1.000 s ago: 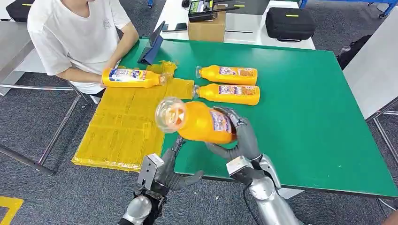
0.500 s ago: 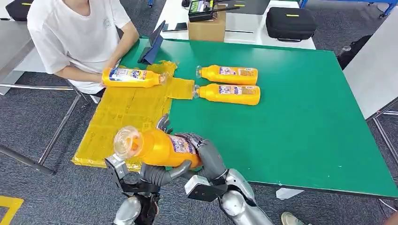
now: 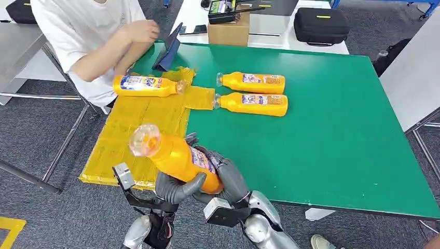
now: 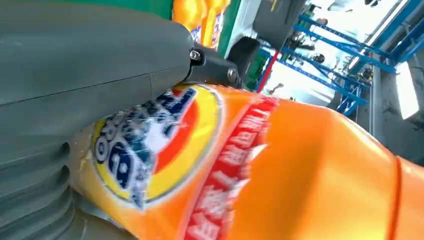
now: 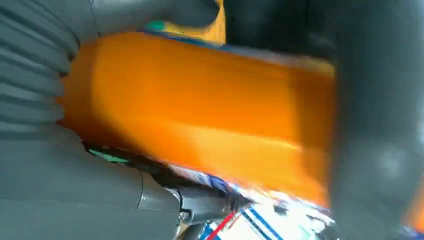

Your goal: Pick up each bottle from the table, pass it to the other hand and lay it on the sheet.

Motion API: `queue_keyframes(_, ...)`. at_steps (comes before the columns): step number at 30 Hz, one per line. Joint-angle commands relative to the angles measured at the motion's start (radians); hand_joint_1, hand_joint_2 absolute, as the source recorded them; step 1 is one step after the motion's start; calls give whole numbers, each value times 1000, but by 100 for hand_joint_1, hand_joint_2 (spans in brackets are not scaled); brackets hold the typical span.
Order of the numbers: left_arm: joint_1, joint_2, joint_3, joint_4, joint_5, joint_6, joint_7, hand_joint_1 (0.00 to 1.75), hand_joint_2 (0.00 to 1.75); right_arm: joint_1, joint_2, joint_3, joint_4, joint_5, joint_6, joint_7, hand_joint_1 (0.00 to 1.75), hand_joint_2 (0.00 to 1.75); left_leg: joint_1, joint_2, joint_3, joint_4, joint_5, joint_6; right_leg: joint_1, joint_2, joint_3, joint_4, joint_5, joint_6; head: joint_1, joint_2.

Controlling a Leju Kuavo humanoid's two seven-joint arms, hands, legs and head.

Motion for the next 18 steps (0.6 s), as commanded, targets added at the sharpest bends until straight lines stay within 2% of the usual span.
queue_keyframes(1,-69,8,-8,70,67,-25,25,175,175,26,-6,21,-18,-16,-26,-31,0,0,1,-1,5,-1,-1,-1,1,-2,6,-1,-2,-2,0,0)
queue_keyframes(3,-93,-5,24,89,119,-11,3,175,175,47,1,19,-69,-46,-59,-82,0,0,0,-2,1,-1,0,-1,0,-3,2,-1,-1,-1,0,0)
queue_keyframes(9,-127,-7,93,135,172,12,-1,175,175,55,-8,47,-168,-45,-88,-87,0,0,0,0,2,-1,0,-1,0,-1,2,0,-1,-1,0,0)
queue_keyframes(16,-129,-8,93,133,171,14,-1,175,175,53,-10,50,-177,-46,-84,-85,0,0,0,1,6,-1,-2,-1,0,0,5,0,-2,-2,0,0)
queue_keyframes(18,-128,-9,97,133,169,19,-3,175,175,57,-11,50,-188,-40,-102,-98,0,0,0,0,2,-1,0,-1,0,-1,2,0,0,-1,0,0)
